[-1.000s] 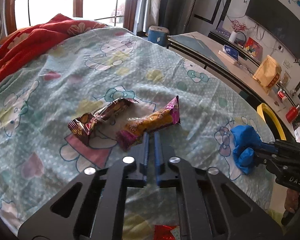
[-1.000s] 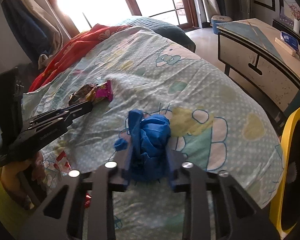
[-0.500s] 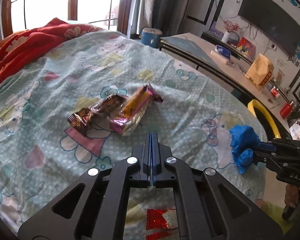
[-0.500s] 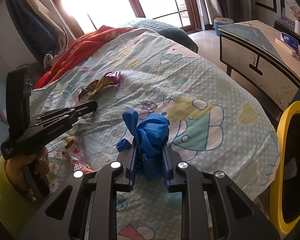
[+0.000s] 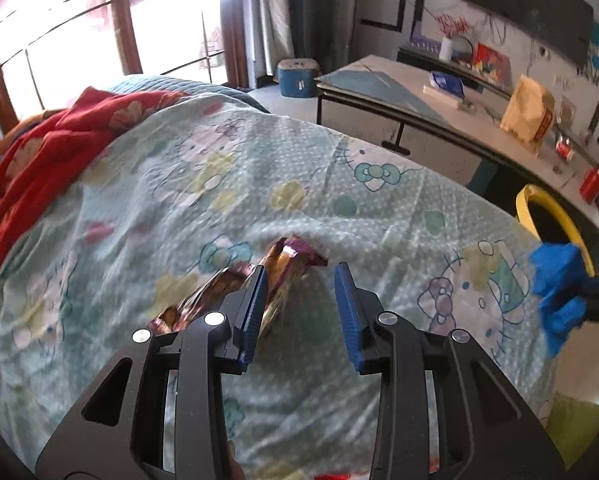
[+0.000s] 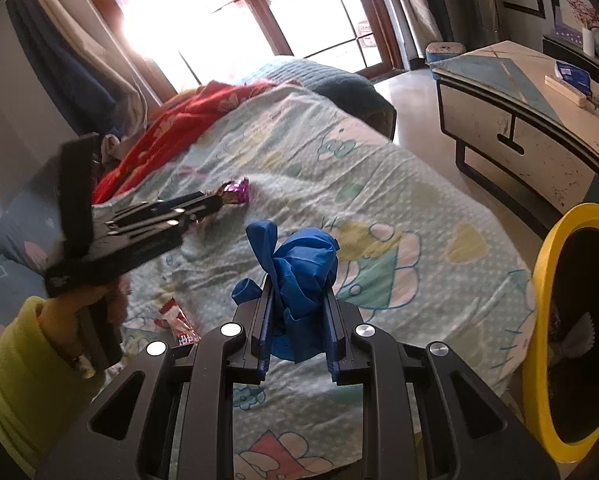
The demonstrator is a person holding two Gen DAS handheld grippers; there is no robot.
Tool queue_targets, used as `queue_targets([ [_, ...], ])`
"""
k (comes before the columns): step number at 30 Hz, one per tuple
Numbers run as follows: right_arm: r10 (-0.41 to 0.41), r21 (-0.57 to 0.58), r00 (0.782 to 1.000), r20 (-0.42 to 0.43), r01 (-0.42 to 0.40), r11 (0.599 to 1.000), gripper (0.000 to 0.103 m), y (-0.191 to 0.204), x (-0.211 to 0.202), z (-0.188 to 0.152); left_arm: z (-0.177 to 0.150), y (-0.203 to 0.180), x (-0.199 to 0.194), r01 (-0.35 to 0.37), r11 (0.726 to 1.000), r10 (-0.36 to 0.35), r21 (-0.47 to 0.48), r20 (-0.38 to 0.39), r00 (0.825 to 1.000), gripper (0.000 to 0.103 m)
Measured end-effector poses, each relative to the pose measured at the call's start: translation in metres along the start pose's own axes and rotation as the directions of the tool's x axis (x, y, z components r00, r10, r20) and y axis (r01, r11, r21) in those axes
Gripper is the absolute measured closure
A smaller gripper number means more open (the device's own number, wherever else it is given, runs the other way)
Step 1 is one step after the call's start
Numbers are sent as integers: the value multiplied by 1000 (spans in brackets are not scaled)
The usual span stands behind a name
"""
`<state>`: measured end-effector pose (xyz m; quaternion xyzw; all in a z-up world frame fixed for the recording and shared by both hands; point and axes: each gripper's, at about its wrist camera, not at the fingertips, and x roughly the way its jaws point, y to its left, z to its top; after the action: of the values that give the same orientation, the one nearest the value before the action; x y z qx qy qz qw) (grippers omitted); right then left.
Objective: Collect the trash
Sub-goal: 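Carry the brown wrapper and blue glove over the yellow bin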
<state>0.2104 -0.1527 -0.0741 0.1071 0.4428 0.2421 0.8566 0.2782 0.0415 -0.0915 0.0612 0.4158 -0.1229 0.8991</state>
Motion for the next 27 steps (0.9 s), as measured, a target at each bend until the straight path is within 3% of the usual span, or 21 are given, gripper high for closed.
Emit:
queue_targets([
  [3,-3,14,1000,20,3,1000,83,-7,-9,3,5,-9,12,-55,996,57,63,-36,998,77],
  [5,-7,30,999,32,6,1000,83,-14,-15,5,7,-9,16,-68,996,71,60,-46,996,82],
  [7,-9,42,999,40,7,999,83,-19,-19,6,8,-8,20,-85,995,88,52,-56,995,95],
  [9,-7,57,999,48,4,998,83,-24,-23,7,8,-6,22,-94,994,97,48,-68,993,98],
  [17,8,90,998,66,-14,996,83,-34,-35,10,-3,-5,14,-47,999,46,-10,-68,997,102],
  [27,13,82,996,84,-20,996,83,-36,-46,11,-12,-20,-25,52,995,-51,-82,12,999,103],
])
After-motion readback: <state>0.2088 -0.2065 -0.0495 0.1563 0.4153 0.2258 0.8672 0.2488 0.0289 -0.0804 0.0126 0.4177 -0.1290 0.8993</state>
